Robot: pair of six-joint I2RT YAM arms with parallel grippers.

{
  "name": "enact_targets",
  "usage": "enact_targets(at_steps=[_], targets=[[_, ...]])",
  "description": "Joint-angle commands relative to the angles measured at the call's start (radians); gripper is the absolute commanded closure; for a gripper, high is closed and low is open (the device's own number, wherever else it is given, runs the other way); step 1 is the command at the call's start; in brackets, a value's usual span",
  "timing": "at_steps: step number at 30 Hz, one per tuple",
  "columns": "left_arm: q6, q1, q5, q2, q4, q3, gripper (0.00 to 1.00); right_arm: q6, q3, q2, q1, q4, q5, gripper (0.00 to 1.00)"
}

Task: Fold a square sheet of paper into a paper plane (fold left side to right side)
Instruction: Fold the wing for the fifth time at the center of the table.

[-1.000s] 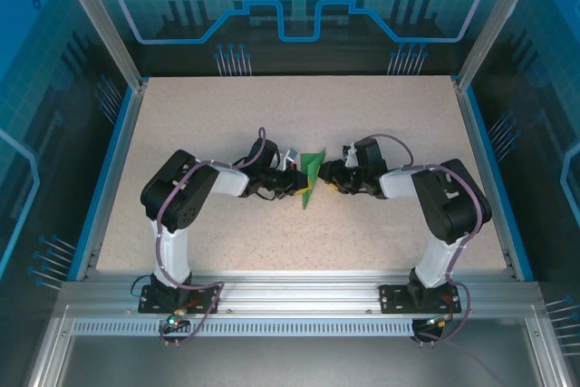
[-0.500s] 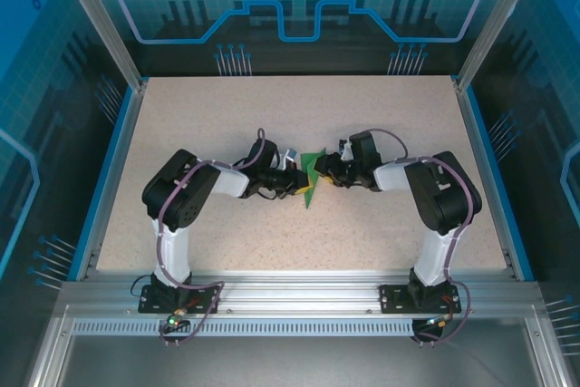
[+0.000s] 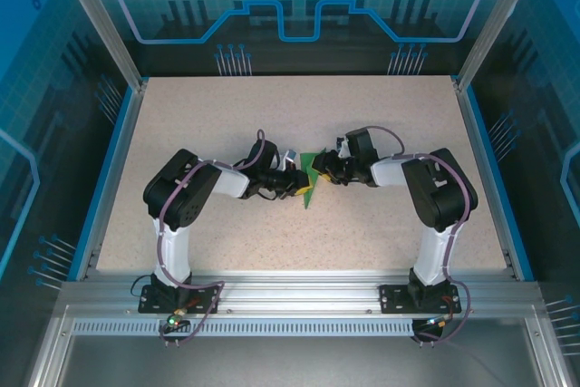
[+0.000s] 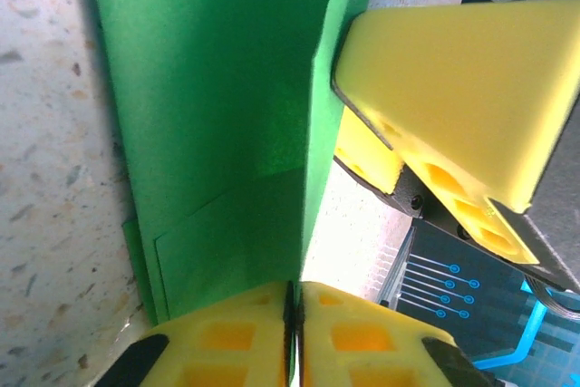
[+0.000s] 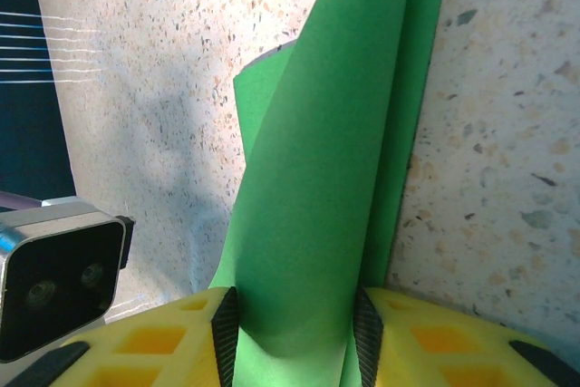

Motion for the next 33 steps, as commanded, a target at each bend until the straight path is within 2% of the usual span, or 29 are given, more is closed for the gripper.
enact_targets(at_steps=[1,8,15,33], targets=[[0.006,0.01,0.011,0.011,0.001,-0.01,0.84,-0.015,0.007,0.043,0.021,-0.073,0.03,0.6],[0.055,0.025,0.003,-0.054,-0.065,-0.027,0.75,-0.024,0.008,0.048,0.021,-0.085,0.034,0.6],[0.082,0.088,0.0,-0.135,-0.121,-0.053,0.68,-0.026,0.005,0.047,0.021,-0.085,0.032,0.6],[0.064,0.1,0.05,0.055,-0.155,0.165,0.65,-0.029,0.003,0.051,0.021,-0.084,0.029,0.6]])
